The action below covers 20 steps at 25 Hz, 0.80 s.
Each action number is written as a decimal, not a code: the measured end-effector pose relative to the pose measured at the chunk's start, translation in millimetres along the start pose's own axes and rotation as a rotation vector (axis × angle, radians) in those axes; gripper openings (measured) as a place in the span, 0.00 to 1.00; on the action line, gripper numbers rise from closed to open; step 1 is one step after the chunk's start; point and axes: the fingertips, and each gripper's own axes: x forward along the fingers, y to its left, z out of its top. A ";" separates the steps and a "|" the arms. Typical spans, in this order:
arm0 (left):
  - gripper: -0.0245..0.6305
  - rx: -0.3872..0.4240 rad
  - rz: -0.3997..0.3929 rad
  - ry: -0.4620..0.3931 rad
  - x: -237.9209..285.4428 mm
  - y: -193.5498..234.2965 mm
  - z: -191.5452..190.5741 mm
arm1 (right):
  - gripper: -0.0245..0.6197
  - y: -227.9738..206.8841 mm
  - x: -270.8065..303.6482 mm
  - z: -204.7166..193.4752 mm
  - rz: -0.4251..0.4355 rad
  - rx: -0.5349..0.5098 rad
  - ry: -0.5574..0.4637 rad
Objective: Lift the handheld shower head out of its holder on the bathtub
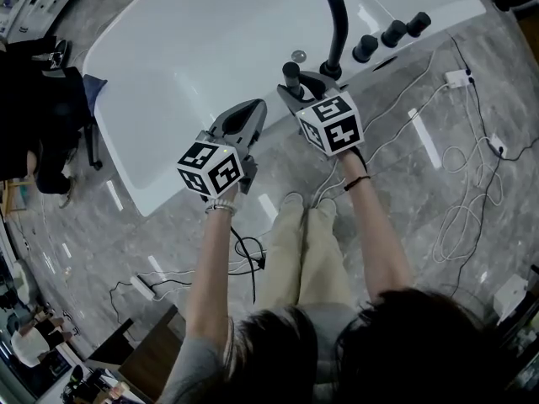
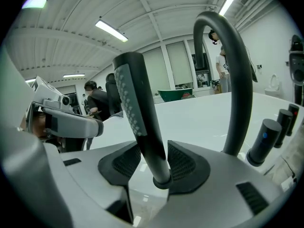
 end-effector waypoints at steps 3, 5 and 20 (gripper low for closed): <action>0.04 -0.008 0.007 0.001 4.1 4.4 -2.2 | 0.27 -3.0 6.4 -1.1 -0.005 0.018 -0.003; 0.04 -0.012 0.009 0.002 6.4 6.6 -2.6 | 0.27 -5.5 8.4 -1.1 -0.011 0.021 -0.005; 0.04 -0.025 -0.001 -0.005 10.2 0.7 2.8 | 0.24 -7.3 1.2 12.4 -0.086 -0.029 -0.001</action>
